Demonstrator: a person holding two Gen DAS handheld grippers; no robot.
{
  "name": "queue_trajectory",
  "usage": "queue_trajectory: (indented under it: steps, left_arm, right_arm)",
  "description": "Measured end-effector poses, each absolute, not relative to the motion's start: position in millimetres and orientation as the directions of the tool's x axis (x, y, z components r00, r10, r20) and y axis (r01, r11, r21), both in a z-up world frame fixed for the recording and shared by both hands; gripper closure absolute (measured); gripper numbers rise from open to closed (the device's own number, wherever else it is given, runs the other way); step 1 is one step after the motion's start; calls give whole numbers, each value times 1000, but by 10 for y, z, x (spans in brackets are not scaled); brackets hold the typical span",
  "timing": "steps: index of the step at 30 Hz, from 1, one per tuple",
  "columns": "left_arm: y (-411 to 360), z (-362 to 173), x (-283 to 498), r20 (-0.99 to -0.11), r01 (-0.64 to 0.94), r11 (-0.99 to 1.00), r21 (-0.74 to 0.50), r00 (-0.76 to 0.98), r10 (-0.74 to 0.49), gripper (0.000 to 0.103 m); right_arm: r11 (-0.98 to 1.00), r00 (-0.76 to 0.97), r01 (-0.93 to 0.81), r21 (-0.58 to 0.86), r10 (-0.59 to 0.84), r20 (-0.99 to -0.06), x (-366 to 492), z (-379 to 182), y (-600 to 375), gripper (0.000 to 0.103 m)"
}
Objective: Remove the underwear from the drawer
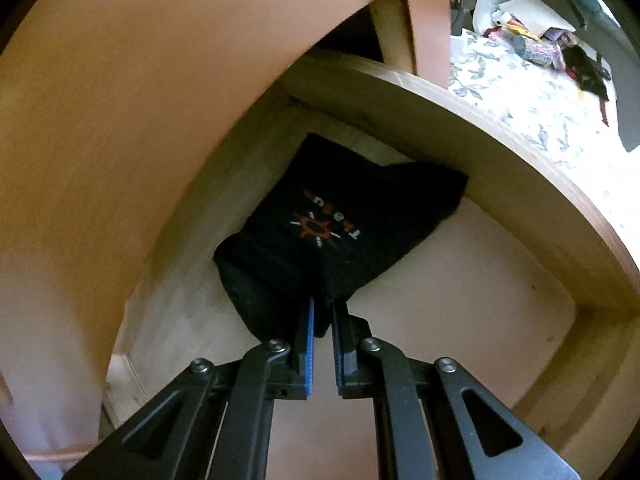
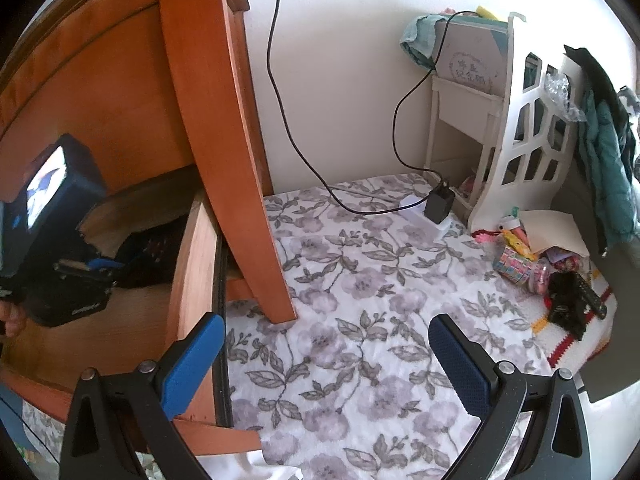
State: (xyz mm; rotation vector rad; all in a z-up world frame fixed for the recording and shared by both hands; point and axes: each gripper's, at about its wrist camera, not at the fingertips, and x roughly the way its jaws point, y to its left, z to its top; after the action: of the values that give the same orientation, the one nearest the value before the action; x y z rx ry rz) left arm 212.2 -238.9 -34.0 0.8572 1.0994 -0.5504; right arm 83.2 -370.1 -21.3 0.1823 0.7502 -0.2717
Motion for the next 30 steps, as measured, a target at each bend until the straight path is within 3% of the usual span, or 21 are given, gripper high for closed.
queue_trajectory:
  steps: [14, 30]
  left_arm:
    - [-1845, 67, 1867, -909, 672, 701, 240, 409, -81, 96]
    - [-927, 816, 1258, -822, 495, 868, 44, 512, -250, 97]
  right_arm:
    - [956, 713, 290, 33, -193, -674, 681, 105, -3387, 0]
    - [971, 733, 239, 23, -165, -660, 203, 502, -2916, 0]
